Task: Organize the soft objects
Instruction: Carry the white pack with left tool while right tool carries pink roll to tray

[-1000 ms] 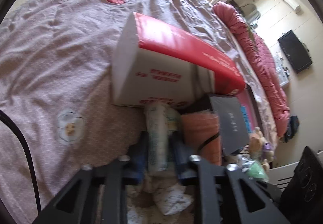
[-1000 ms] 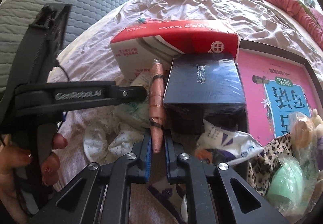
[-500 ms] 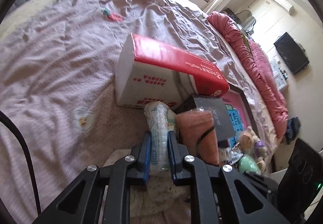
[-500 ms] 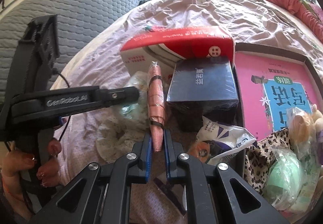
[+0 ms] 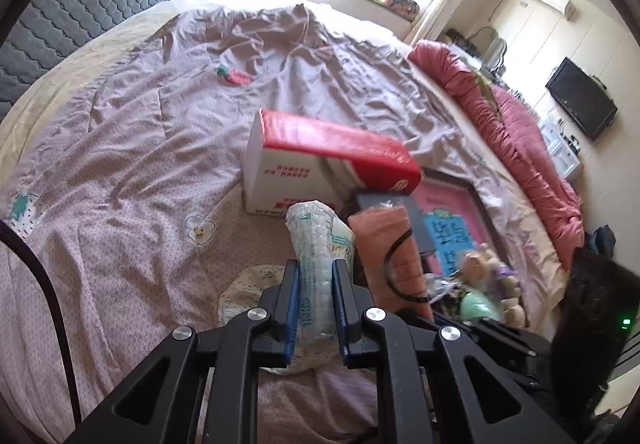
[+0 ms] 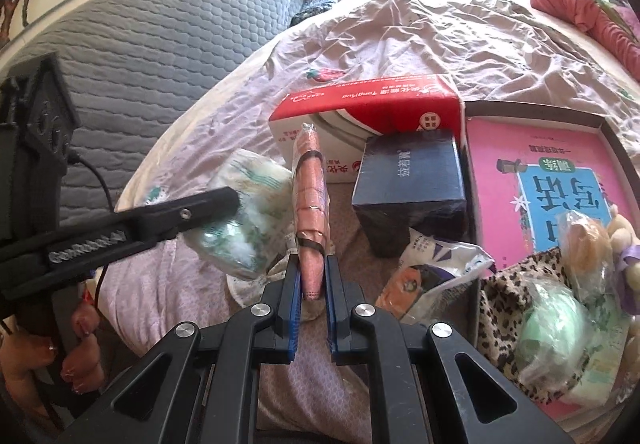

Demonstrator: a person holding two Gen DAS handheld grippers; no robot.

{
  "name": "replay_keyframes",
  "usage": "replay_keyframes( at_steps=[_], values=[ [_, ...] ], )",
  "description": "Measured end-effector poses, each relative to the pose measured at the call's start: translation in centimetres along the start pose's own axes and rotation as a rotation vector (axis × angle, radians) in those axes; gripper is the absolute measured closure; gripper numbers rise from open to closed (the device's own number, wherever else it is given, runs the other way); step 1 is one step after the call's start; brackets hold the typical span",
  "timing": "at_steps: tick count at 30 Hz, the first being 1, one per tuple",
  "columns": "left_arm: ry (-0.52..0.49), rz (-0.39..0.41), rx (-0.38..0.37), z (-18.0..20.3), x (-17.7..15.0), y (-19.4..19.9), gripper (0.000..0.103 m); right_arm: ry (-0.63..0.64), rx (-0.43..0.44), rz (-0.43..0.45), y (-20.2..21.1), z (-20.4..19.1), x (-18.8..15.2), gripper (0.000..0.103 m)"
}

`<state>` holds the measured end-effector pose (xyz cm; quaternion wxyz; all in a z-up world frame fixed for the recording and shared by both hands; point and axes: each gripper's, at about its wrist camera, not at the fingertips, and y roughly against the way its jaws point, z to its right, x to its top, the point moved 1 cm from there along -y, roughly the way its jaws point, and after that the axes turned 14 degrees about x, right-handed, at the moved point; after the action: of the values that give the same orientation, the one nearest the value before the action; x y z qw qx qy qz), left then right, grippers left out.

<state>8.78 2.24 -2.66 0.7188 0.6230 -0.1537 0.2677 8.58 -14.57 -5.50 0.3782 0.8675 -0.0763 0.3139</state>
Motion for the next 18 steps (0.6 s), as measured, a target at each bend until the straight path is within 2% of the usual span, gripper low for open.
replay_keyframes(
  at_steps=[18],
  values=[
    [-0.077, 0.038, 0.063, 3.9, -1.2, 4.6, 0.087, -0.006, 0.039, 0.091, 4.6, -0.8, 0.3, 0.092]
  ],
)
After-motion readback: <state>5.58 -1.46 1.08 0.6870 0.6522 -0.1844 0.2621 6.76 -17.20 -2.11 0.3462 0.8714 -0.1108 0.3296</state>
